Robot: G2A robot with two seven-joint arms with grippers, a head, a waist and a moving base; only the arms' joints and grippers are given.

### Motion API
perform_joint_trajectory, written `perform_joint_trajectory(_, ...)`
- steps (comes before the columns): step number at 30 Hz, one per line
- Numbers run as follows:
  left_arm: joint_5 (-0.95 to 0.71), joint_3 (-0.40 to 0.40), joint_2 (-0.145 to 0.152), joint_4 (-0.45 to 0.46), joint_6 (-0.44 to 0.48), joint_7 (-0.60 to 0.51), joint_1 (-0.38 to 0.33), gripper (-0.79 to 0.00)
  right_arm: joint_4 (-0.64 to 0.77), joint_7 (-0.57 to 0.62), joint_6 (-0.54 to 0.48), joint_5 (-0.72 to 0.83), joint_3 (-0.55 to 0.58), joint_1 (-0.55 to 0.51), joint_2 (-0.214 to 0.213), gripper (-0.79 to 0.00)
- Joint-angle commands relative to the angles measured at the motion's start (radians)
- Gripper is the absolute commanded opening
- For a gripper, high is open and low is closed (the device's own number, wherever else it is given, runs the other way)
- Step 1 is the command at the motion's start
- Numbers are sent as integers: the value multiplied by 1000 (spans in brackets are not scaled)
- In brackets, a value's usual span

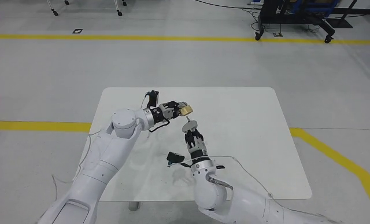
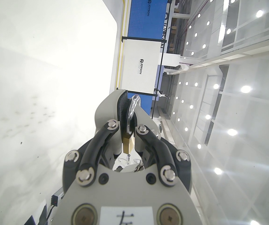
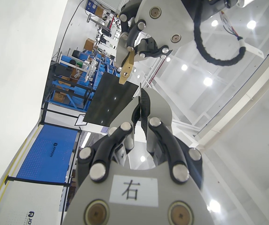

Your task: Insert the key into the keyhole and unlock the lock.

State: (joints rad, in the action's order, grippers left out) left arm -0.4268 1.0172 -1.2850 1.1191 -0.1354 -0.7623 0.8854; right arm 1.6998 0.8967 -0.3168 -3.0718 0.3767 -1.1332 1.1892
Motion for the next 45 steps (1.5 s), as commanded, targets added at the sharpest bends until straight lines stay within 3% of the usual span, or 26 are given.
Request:
perform_joint_trajectory(1,0,3,0,2,4,0,2,-785,-5,-12,6,0,9,-6,5,-785)
perform_joint_trajectory(20,8,24,5,19,38,-33,18,-785,7,-123,56,0,145,-89,27,-785)
perform_joint_trajectory(45,61,12,5,43,83,-58,24,-785,23,-223,76,11,209,-124,47,-785)
